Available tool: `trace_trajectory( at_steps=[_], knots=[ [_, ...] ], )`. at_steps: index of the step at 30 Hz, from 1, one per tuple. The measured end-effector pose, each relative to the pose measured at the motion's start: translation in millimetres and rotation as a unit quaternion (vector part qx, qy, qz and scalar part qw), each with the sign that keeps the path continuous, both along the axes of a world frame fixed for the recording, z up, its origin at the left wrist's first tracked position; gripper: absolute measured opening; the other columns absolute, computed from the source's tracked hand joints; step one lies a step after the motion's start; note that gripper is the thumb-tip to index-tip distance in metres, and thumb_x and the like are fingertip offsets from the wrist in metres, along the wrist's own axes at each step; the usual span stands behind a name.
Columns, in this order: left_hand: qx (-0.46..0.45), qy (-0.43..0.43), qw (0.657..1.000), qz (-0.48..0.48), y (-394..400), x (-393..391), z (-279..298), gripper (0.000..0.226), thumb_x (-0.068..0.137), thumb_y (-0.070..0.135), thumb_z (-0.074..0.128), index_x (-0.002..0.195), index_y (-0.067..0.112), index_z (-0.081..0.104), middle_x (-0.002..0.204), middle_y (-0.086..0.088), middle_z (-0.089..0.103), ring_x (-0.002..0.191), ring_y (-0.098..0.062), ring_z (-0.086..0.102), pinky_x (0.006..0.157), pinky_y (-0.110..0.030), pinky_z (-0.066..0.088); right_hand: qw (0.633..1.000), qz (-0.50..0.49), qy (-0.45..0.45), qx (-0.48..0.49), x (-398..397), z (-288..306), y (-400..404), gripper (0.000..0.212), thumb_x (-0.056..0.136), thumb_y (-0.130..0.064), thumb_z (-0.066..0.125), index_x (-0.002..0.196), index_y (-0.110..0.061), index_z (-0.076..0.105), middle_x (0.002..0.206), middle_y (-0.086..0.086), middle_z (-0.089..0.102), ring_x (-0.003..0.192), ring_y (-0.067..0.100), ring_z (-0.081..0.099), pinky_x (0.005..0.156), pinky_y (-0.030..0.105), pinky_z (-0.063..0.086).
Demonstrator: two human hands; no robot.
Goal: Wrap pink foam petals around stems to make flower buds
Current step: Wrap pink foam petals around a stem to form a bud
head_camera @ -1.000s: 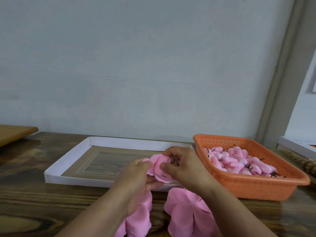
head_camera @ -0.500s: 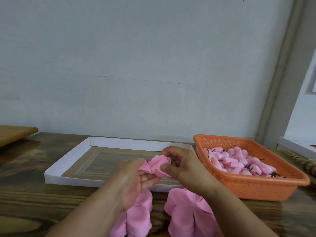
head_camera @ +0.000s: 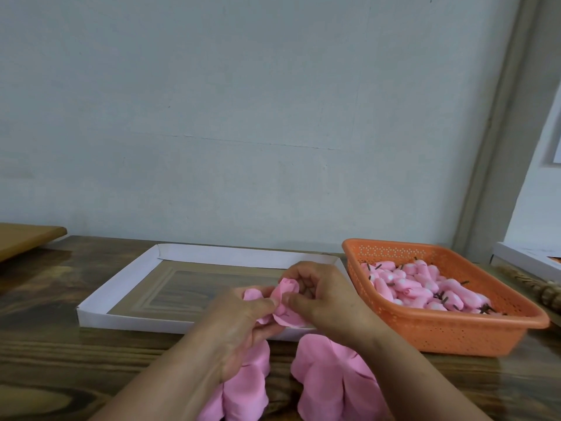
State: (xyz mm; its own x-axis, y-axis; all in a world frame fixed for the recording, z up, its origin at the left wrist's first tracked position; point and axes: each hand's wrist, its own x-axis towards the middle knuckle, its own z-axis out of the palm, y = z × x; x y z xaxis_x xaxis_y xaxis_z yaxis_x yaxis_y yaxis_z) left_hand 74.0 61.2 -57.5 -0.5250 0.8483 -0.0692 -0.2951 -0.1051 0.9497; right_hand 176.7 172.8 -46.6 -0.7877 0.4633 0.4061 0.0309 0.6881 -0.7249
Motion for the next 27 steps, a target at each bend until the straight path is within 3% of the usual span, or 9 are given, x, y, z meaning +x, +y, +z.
trace_trajectory(
  at_steps=[4, 7, 10, 14, 17, 20, 22, 27],
  knots=[
    [0.001, 0.024, 1.000, -0.015, -2.3, 1.5, 1.4, 0.031, 0.083, -0.017, 0.051, 0.064, -0.003, 0.070, 0.079, -0.023, 0.070, 0.067, -0.025, 0.071, 0.064, -0.029, 0.060, 0.999, -0.005, -0.008, 0.030, -0.5, -0.7, -4.1, 0.004, 0.078, -0.020, 0.068, 0.078, -0.021, 0.064, 0.069, -0.003, 0.064, 0.058, 0.002, 0.051, 0.054, 0.021, 0.043],
    [-0.004, 0.035, 0.999, -0.002, -0.5, 1.5, -0.1, 0.015, 0.085, -0.013, 0.054, 0.081, -0.008, 0.068, 0.083, -0.024, 0.070, 0.069, -0.026, 0.071, 0.061, -0.028, 0.059, 0.998, -0.042, 0.003, 0.047, -3.1, -2.0, -6.6, 0.013, 0.079, -0.015, 0.064, 0.070, -0.024, 0.062, 0.068, 0.002, 0.064, 0.056, 0.003, 0.050, 0.054, 0.026, 0.044],
    [0.002, 0.029, 0.999, 0.024, 2.0, 1.7, -3.6, 0.015, 0.085, -0.010, 0.058, 0.098, -0.009, 0.066, 0.092, -0.024, 0.072, 0.081, -0.026, 0.073, 0.067, -0.026, 0.059, 0.996, -0.068, 0.006, 0.057, -5.6, -2.7, -6.8, 0.026, 0.081, -0.009, 0.059, 0.066, -0.030, 0.058, 0.057, -0.008, 0.056, 0.050, 0.000, 0.048, 0.046, 0.013, 0.036],
    [0.001, 0.031, 0.999, 0.043, 3.5, 5.8, -5.4, 0.019, 0.088, -0.011, 0.048, 0.094, -0.007, 0.066, 0.093, -0.022, 0.073, 0.084, -0.023, 0.073, 0.071, -0.026, 0.058, 0.994, -0.095, 0.009, 0.055, -6.7, -4.5, -4.0, 0.028, 0.082, -0.007, 0.059, 0.066, -0.030, 0.056, 0.054, -0.010, 0.053, 0.047, 0.002, 0.045, 0.045, 0.014, 0.034],
    [-0.016, 0.043, 0.997, 0.059, 5.5, 7.3, -7.2, 0.027, 0.098, 0.003, 0.043, 0.096, 0.000, 0.069, 0.090, -0.017, 0.074, 0.084, -0.023, 0.073, 0.078, -0.033, 0.057, 0.993, -0.080, -0.010, 0.089, -4.1, -2.1, -5.4, 0.023, 0.083, -0.008, 0.058, 0.071, -0.028, 0.058, 0.058, -0.012, 0.053, 0.053, 0.000, 0.047, 0.049, 0.013, 0.035],
    [-0.023, 0.041, 0.997, 0.053, 5.4, 7.0, -6.8, 0.030, 0.100, 0.009, 0.040, 0.093, 0.000, 0.068, 0.084, -0.018, 0.074, 0.078, -0.027, 0.073, 0.069, -0.033, 0.059, 0.987, -0.025, -0.060, 0.144, -0.3, 4.0, -7.2, 0.015, 0.082, -0.009, 0.056, 0.079, -0.019, 0.065, 0.066, -0.011, 0.057, 0.063, 0.005, 0.050, 0.059, 0.026, 0.041],
    [-0.028, 0.040, 0.998, 0.040, 4.8, 7.1, -6.7, 0.029, 0.100, 0.009, 0.041, 0.088, -0.002, 0.066, 0.080, -0.019, 0.073, 0.076, -0.029, 0.073, 0.071, -0.037, 0.059, 0.982, 0.003, -0.083, 0.172, 0.4, 6.2, -8.6, 0.016, 0.081, -0.008, 0.055, 0.083, -0.018, 0.067, 0.077, -0.006, 0.064, 0.071, 0.008, 0.055, 0.068, 0.031, 0.046],
    [-0.029, 0.039, 0.999, 0.002, 3.0, 5.7, -5.9, 0.028, 0.099, 0.011, 0.045, 0.084, -0.001, 0.065, 0.076, -0.018, 0.073, 0.076, -0.028, 0.073, 0.072, -0.037, 0.058, 0.977, 0.025, -0.084, 0.192, 0.2, 6.1, -7.8, 0.014, 0.082, -0.010, 0.054, 0.084, -0.014, 0.067, 0.082, -0.002, 0.066, 0.076, 0.013, 0.057, 0.070, 0.037, 0.048]
  ],
)
